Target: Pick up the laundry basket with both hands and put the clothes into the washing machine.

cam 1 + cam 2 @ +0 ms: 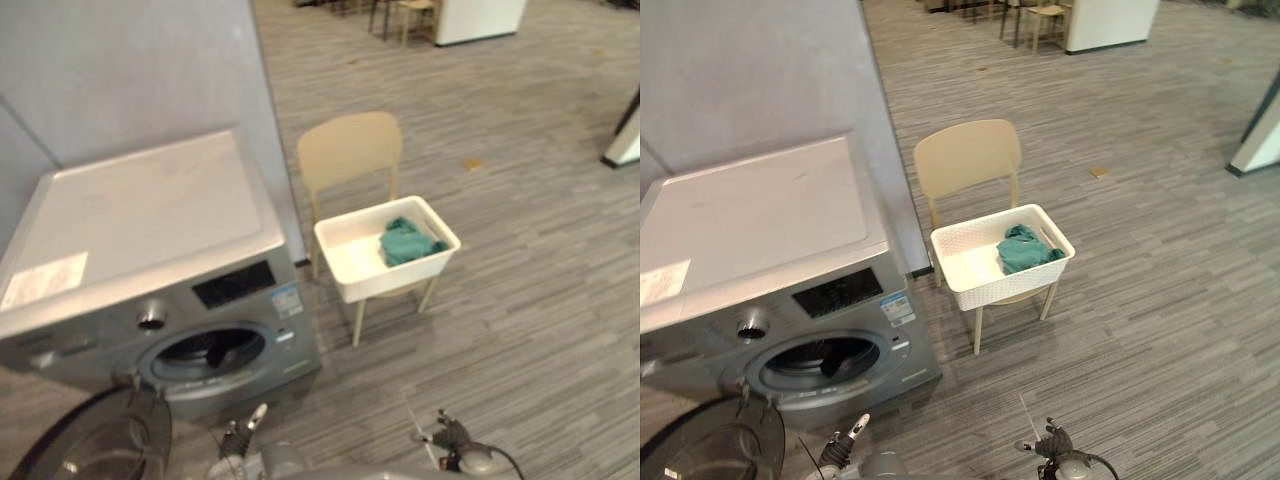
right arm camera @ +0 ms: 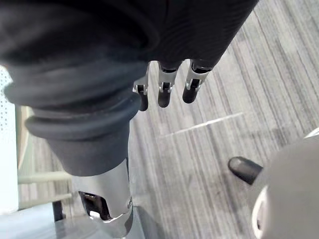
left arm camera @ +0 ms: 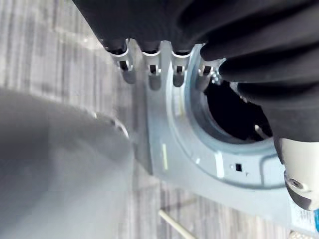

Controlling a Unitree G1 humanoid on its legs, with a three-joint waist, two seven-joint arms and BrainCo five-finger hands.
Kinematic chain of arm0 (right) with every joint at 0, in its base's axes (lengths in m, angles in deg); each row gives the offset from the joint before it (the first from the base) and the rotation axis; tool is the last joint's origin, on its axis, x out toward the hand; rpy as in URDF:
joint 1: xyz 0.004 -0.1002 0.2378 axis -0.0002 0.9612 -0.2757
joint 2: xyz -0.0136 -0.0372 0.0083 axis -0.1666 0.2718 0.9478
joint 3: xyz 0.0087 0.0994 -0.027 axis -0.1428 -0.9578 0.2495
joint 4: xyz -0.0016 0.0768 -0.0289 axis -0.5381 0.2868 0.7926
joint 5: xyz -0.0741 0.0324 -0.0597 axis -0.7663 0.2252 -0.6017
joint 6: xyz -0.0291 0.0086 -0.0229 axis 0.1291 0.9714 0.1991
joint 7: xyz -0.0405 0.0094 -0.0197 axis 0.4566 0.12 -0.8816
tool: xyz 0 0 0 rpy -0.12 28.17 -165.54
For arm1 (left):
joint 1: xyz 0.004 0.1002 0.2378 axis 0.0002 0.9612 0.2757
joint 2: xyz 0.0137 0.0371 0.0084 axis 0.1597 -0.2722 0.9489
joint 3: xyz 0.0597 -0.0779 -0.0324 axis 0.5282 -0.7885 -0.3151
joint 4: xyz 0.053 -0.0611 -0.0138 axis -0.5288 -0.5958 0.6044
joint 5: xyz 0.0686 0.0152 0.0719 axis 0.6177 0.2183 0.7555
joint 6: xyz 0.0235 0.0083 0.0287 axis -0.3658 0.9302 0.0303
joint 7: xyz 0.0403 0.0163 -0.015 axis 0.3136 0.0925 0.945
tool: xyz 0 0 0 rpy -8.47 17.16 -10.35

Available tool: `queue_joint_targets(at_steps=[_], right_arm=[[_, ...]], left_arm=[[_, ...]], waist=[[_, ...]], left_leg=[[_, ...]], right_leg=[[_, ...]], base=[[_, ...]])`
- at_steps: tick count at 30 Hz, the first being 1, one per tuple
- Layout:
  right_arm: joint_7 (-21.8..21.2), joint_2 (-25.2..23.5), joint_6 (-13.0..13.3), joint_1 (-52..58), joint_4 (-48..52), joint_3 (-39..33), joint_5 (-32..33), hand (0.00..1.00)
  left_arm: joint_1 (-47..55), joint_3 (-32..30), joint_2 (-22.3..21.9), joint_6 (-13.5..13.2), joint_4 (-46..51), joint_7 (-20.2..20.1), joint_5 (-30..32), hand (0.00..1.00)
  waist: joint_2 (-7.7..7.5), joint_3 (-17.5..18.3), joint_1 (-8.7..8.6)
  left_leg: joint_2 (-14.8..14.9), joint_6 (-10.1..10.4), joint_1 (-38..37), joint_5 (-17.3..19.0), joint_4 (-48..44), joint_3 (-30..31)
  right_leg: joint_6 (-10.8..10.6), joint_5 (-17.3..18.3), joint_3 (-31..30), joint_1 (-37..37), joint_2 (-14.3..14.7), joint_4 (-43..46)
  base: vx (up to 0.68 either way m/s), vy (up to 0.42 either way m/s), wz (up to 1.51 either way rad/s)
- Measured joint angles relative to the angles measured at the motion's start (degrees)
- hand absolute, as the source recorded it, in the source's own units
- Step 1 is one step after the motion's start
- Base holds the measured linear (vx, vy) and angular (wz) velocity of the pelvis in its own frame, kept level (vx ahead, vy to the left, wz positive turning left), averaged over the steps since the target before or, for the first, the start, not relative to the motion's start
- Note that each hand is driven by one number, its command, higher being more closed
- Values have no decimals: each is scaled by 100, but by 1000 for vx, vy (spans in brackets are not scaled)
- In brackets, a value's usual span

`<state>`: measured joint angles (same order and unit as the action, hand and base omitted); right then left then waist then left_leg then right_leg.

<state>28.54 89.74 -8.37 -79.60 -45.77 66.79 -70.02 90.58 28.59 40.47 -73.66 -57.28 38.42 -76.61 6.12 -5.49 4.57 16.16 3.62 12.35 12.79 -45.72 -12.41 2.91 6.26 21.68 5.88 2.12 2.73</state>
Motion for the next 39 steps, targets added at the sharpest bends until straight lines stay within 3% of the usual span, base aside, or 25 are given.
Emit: queue_joint_targets(at_steps=[2,3,4,6,7,9,11,12,13,14,15,17,18,19,20,21,23,25,27,29,30,31,33,36,39], right_arm=[[141,-92,7,-60,2,-142,325,0],[169,-119,9,-70,8,-177,402,0],[237,-181,13,-97,16,-306,515,0],[305,-305,41,-106,69,-462,675,0],[373,-309,49,-130,68,-503,803,0],[379,-317,49,-148,64,-655,892,0],[375,-300,56,-152,37,-797,1003,0],[367,-301,90,-201,-90,-980,1019,0],[362,-305,101,-174,-99,-1071,1044,0],[359,-319,102,-164,-96,-1147,1046,0],[355,-349,52,-25,-114,-1214,1045,0],[355,-345,12,37,-128,-1299,1040,0],[357,-334,15,35,-127,-1425,1039,0],[365,-322,21,39,-128,-1624,1039,0],[369,-318,27,33,-130,-1769,1043,0],[370,-318,28,30,-130,-1840,1043,0],[376,-315,42,-18,-128,-1955,1078,0],[387,-369,47,-102,-124,-2079,1160,0],[400,-426,47,-120,-116,-2151,1259,0],[474,-562,48,-53,-109,-2219,1293,0],[503,-546,44,-32,-116,-2260,1294,0],[546,-461,49,-33,-108,-2336,1295,0],[608,-230,90,-171,-80,-2336,1300,0],[635,-273,172,-135,44,-2337,1354,0],[933,-516,255,20,607,-2780,1516,0]], left_arm=[[-15,-85,-17,11,-35,11,-9,0],[-16,-117,-21,15,-64,12,-29,0],[-33,-219,9,18,-165,6,-75,0],[-110,-395,86,32,-273,8,-126,0],[-117,-473,82,35,-333,8,-157,0],[-69,-658,56,103,-500,5,-172,0],[40,-826,17,169,-645,-14,-181,0],[143,-884,-14,202,-769,-18,-185,0],[164,-885,16,213,-864,-17,-187,0],[169,-879,63,249,-899,-17,-185,0],[253,-847,150,267,-893,-17,-178,0],[246,-825,251,266,-870,-17,-171,0],[223,-831,256,267,-856,-16,-168,0],[132,-854,231,267,-765,-13,-165,0],[127,-868,196,258,-622,-11,-165,0],[101,-866,184,247,-569,-12,-165,0],[-5,-821,177,234,-520,9,-159,0],[-92,-756,211,207,-491,18,-145,0],[-102,-672,316,156,-492,32,-102,0],[-32,-585,500,119,-499,32,-38,0],[-49,-587,566,129,-614,39,-22,0],[-8,-583,381,132,-673,16,4,0],[25,-617,151,128,-785,16,-40,0],[-4,-812,157,117,-844,25,-278,0],[-102,-1092,182,109,-841,55,-588,0]], waist=[[16,-1,107],[20,1,105],[-39,8,122],[-201,39,125],[-240,16,237],[-246,12,338],[-206,42,405],[-156,55,418],[-167,53,367],[-212,24,328],[-294,-14,205],[-320,-10,74],[-317,-16,61],[-312,-17,77],[-317,-18,83],[-319,-17,79],[-294,-19,78],[-308,-14,82],[-329,-8,82],[-597,90,80],[-725,126,59],[-459,217,-8],[-236,243,-39],[-272,252,-67],[-440,179,-82]], left_leg=[[-775,-12,78,42,1272,-23],[-888,-16,76,17,1668,-26],[-1015,-442,21,-81,2170,-54],[-1228,-528,-36,-236,2520,-55],[-1297,-578,-65,-217,2536,-49],[-1389,-703,-242,-133,2515,-31],[-1470,-768,-535,56,2588,-15],[-1542,-763,-844,226,2734,3],[-1622,-797,-1029,274,2781,63],[-1709,-827,-1174,315,2779,147],[-1829,-933,-1381,392,2619,335],[-1829,-961,-1534,458,2493,624],[-1829,-958,-1619,453,2525,793],[-1825,-927,-1712,432,2597,995],[-1814,-905,-1752,419,2630,1173],[-1812,-872,-1805,400,2687,1269],[-1716,-686,-1867,361,2791,1586],[-1572,-466,-1766,418,2774,1781],[-1342,-199,-1695,572,2706,1971],[-1203,133,-1623,756,2663,2201],[-1001,373,-1632,848,2638,2403],[-603,489,-1672,778,2810,2647],[-86,797,-1745,365,3174,2797],[72,807,-1551,-85,3078,2968],[205,480,-1176,-717,2640,2312]], right_leg=[[-22,-22,-170,-2,27,-97],[-25,-20,-168,1,50,-103],[-66,-13,-165,3,62,-150],[-190,-50,-105,34,-52,-336],[-260,-45,-79,84,-103,-405],[-379,28,-51,278,-184,-393],[-679,293,-6,368,-339,87],[-964,766,-18,-84,-687,1693],[-1024,827,-34,-516,-982,3032],[-1006,697,-135,-825,-1236,3985],[-997,509,-546,-1375,-1545,5687],[-960,519,-643,-1665,-1681,6492],[-813,537,-534,-1753,-1829,6628],[-586,588,-419,-1827,-1985,6473],[-566,641,-456,-1786,-2013,5925],[-585,653,-486,-1708,-1997,5514],[-732,692,-766,-1394,-1844,3424],[-781,465,-1213,-1319,-1807,2145],[-887,197,-1689,-1325,-1808,1708],[-999,-49,-1963,-1303,-1869,1587],[-1630,-2,-1793,-1231,-1792,1600],[-1427,115,-1499,-1167,-1430,1578],[-1114,281,-1284,-1215,-927,1750],[-916,302,-1040,-1077,-760,1643],[-665,136,-691,-625,-670,1055]], base=[[176,64,-59],[193,73,-25],[184,57,10],[179,67,27],[155,105,20],[151,115,15],[127,136,11],[87,161,10],[87,158,25],[139,85,80],[179,51,103],[217,-14,97],[236,-46,84],[215,-61,96],[240,-101,81],[209,-129,79],[216,-245,66],[114,-321,47],[76,-479,42],[77,-499,43],[162,-564,59],[190,-531,51],[226,-495,22],[166,-390,28],[119,-276,47]])
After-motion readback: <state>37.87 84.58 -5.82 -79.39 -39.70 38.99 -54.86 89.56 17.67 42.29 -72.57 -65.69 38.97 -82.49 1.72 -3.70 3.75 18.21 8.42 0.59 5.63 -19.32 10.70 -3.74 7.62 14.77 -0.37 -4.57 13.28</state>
